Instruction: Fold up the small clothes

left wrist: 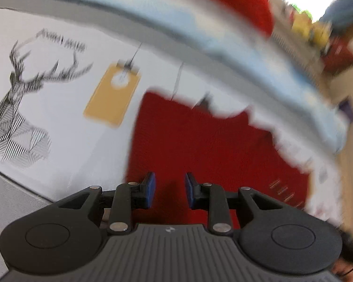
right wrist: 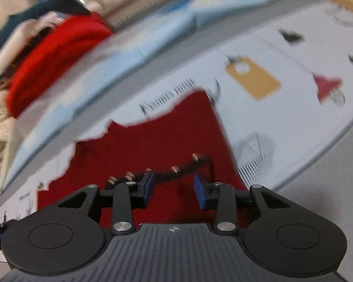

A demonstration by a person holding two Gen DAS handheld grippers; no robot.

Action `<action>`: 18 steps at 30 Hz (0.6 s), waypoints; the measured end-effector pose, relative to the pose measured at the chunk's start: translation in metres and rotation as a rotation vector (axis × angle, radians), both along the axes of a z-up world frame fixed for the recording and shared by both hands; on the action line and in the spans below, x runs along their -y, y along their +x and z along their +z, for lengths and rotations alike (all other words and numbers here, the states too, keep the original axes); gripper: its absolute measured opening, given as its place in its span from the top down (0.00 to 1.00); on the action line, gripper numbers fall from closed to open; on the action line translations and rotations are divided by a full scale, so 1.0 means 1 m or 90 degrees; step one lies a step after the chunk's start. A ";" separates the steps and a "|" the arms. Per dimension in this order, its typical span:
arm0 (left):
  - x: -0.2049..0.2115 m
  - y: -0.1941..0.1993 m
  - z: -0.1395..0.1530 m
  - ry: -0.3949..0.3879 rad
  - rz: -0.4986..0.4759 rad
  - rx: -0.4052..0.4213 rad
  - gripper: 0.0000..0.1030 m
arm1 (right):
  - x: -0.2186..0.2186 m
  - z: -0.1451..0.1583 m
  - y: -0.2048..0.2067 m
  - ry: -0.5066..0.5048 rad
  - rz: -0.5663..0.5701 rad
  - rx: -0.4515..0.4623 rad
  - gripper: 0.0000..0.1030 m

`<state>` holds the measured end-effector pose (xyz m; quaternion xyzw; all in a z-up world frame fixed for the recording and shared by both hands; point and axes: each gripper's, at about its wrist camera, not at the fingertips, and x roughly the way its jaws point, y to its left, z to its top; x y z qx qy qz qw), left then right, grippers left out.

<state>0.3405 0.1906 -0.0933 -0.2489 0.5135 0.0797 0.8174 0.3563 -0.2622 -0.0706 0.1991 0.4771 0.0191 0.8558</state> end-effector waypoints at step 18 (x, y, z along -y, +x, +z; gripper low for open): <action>-0.006 -0.004 0.022 0.035 -0.045 0.012 0.69 | -0.005 0.024 -0.010 -0.044 0.010 0.114 0.99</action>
